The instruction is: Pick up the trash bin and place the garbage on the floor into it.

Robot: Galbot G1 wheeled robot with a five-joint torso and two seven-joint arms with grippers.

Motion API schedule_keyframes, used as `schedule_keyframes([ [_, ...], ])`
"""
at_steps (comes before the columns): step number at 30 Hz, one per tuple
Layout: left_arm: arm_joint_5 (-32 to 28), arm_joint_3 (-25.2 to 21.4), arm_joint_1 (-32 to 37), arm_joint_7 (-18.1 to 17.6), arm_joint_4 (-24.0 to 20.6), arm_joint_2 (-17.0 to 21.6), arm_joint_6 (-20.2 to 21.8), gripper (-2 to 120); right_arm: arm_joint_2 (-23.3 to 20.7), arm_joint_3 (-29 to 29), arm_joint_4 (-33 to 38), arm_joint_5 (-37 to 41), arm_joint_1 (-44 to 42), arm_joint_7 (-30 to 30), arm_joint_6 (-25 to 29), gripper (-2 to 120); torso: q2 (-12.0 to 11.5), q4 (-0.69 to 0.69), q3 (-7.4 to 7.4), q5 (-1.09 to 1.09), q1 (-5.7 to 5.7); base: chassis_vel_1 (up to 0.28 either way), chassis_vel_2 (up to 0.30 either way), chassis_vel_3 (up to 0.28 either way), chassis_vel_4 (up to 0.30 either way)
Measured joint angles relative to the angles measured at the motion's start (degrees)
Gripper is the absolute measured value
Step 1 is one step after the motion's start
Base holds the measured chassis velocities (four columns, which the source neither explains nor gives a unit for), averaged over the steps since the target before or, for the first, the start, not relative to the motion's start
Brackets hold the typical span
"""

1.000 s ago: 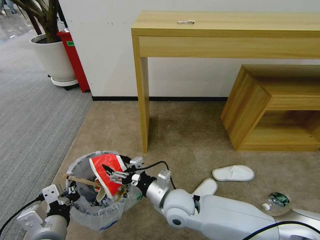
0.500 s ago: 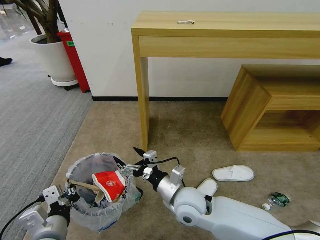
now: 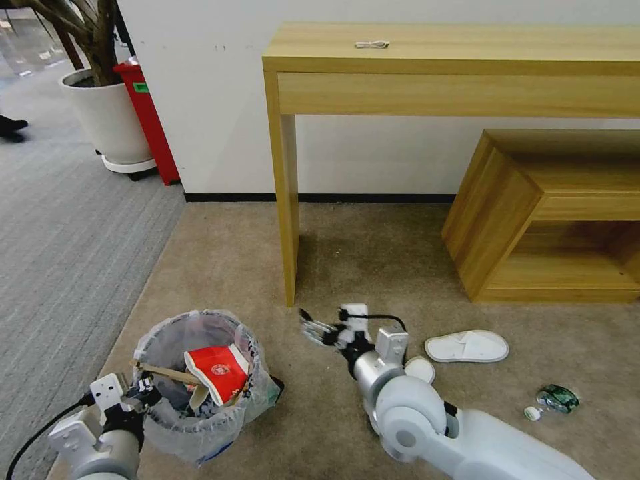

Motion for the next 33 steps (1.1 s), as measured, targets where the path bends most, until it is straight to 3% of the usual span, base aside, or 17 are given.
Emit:
schedule_keyframes([
  [12,0.5,0.1,-0.7,0.1,0.7,-0.4,-0.3,0,-2.4,3.6,-2.7,4.2,-5.3,7.0,-5.8,100,0.0,0.01,0.0,0.0,0.0,0.0,0.0,0.0,0.0],
  [33,0.5,1.1,-1.8,0.3,2.4,-0.6,-0.7,0,-3.9,7.9,-12.3,-1.9,-16.9,4.8,-3.5,100,0.0,0.0,0.0,-0.01,0.0,0.0,0.0,0.0,0.0],
])
